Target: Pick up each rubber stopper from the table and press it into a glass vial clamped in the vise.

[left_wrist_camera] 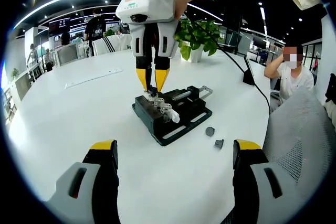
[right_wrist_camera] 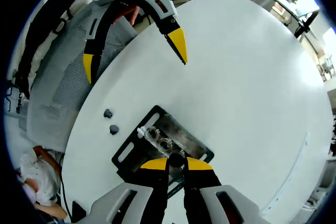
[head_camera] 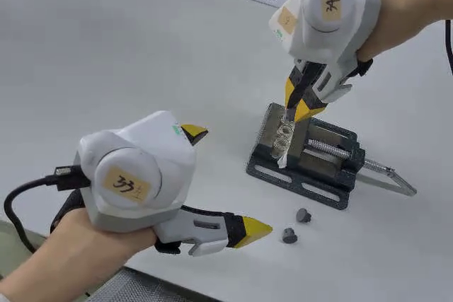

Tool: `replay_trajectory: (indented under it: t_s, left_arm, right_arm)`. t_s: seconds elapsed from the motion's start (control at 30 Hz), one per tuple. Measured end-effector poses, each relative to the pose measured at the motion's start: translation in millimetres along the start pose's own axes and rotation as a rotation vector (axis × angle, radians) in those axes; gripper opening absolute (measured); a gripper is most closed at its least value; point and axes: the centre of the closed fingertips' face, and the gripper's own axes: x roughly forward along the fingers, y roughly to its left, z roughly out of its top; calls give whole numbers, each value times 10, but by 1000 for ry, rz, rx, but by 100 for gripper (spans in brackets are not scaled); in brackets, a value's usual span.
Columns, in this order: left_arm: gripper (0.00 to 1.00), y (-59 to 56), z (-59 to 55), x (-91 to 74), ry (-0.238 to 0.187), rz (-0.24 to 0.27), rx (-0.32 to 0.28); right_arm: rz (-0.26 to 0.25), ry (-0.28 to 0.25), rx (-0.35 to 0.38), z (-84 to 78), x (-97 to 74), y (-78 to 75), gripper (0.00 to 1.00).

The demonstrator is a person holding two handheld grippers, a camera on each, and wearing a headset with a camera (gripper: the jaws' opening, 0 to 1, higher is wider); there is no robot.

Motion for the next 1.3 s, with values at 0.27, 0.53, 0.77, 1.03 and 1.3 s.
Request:
replay_trajectory:
  t_s: [0.27,0.53,0.77,1.03,1.3]
  left_arm:
    - [89,-3,-11,1,3,-1,-1]
    - [89,-27,-24,6,5,-7,-4]
    - [88,-41,-23,6,7,-8,-4]
    - [88,-16,-8,2,5,-3,-1]
    - [88,30,12,-1,0,3,3]
  right_arm:
    - [-3,7,-25,-1,2,19,6]
    - [-5,6,-38,-7,-8,40,7]
    - [1,0,-38,-1,-10,46,10]
    - [-28,-48,-6,35,-93,-4,16]
    - [-39,-70,36,-28,-129,4,2]
